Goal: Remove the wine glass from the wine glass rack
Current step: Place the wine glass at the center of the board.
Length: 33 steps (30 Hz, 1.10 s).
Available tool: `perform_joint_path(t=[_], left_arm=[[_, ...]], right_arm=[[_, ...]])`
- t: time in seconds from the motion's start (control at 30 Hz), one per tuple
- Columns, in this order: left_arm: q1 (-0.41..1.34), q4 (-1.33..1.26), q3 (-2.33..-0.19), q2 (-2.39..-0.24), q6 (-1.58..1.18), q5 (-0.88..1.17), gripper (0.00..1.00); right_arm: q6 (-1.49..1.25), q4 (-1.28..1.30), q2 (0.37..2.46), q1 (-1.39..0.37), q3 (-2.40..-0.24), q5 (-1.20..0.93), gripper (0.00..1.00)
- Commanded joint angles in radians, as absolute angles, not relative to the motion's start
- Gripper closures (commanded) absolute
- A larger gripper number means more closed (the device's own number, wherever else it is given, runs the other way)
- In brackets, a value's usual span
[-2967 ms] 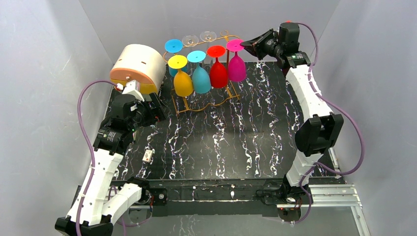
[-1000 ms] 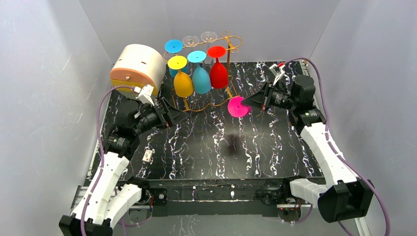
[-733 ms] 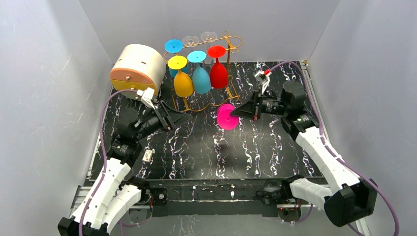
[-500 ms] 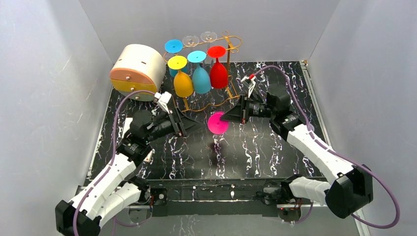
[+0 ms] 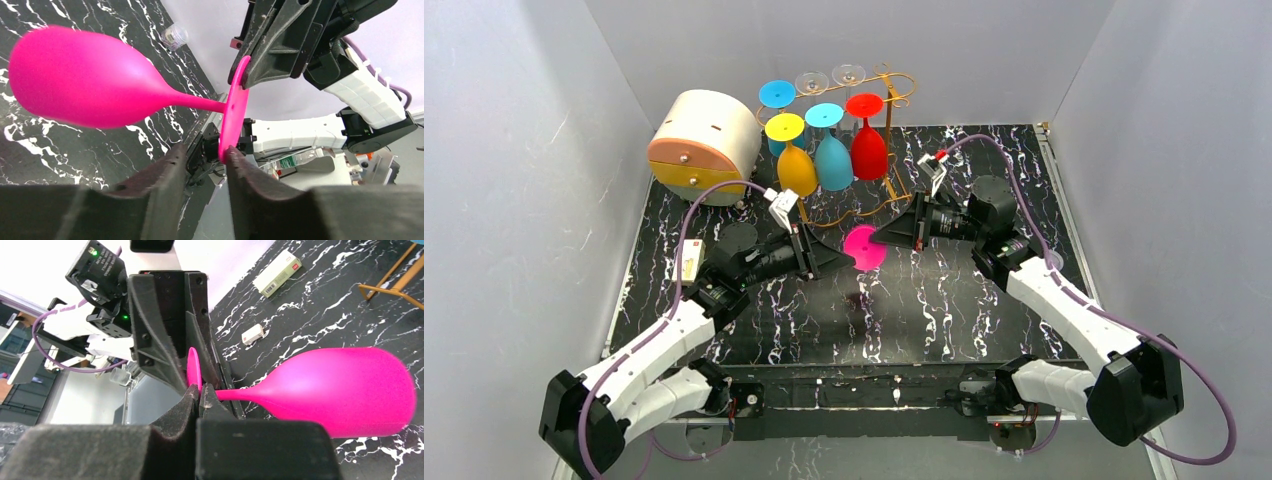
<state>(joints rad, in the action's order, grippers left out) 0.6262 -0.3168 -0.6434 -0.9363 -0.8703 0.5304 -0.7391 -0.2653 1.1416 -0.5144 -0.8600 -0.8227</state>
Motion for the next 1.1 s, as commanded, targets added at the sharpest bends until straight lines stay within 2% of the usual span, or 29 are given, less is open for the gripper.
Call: perform_joint_path(t=[0.0, 0.13, 0.23, 0.3, 0.33, 0.4, 0.5, 0.6, 0.77, 0.87, 0.93, 1.03, 1.07], left_arm=[[0.639, -0.384, -0.678, -0.956, -0.853, 0.527, 0.73], [0.645, -0.389, -0.670, -0.936, -0.861, 0.518, 0.90], [0.647, -0.412, -0.623, -0.876, -0.881, 0.482, 0.99], [0.647, -0.402, -0.612, -0.861, -0.873, 0.466, 1.00], [0.647, -0.396, -0.613, -0.863, -0.867, 0.469, 1.00], [0.648, -0.349, -0.633, -0.872, -0.838, 0.481, 1.00], [0.649, -0.182, -0.684, -0.838, -0.742, 0.459, 1.00], [0.649, -0.148, -0.686, -0.800, -0.723, 0.415, 1.00], [0.649, -0.213, -0.684, -0.841, -0.751, 0.459, 1.00], [0.649, -0.265, -0.676, -0.856, -0.782, 0.497, 1.00], [0.648, -0.302, -0.663, -0.855, -0.803, 0.516, 1.00], [0.648, -0.284, -0.660, -0.844, -0.790, 0.521, 1.00], [0.649, -0.266, -0.662, -0.837, -0.777, 0.516, 1.00]], right_arm=[[-0.792, -0.402, 1.145, -0.542, -0.847, -0.864, 0.99], [-0.781, -0.428, 1.155, -0.560, -0.821, -0.876, 0.99], [-0.786, -0.426, 1.193, -0.565, -0.859, -0.926, 0.99], [-0.783, -0.420, 1.209, -0.572, -0.871, -0.962, 0.99], [-0.781, -0.419, 1.210, -0.573, -0.870, -0.963, 0.95], [-0.778, -0.416, 1.207, -0.578, -0.867, -0.950, 0.80], [-0.737, -0.376, 1.194, -0.579, -0.873, -0.963, 0.64], [-0.678, -0.298, 1.188, -0.582, -0.888, -0.978, 0.60], [-0.631, -0.243, 1.191, -0.596, -0.905, -0.996, 0.63], [-0.649, -0.271, 1.200, -0.601, -0.899, -0.966, 0.80], [-0.692, -0.336, 1.206, -0.604, -0.888, -0.961, 0.84], [-0.735, -0.422, 1.210, -0.609, -0.869, -0.970, 0.98], [-0.739, -0.439, 1.209, -0.612, -0.861, -0.971, 0.99]])
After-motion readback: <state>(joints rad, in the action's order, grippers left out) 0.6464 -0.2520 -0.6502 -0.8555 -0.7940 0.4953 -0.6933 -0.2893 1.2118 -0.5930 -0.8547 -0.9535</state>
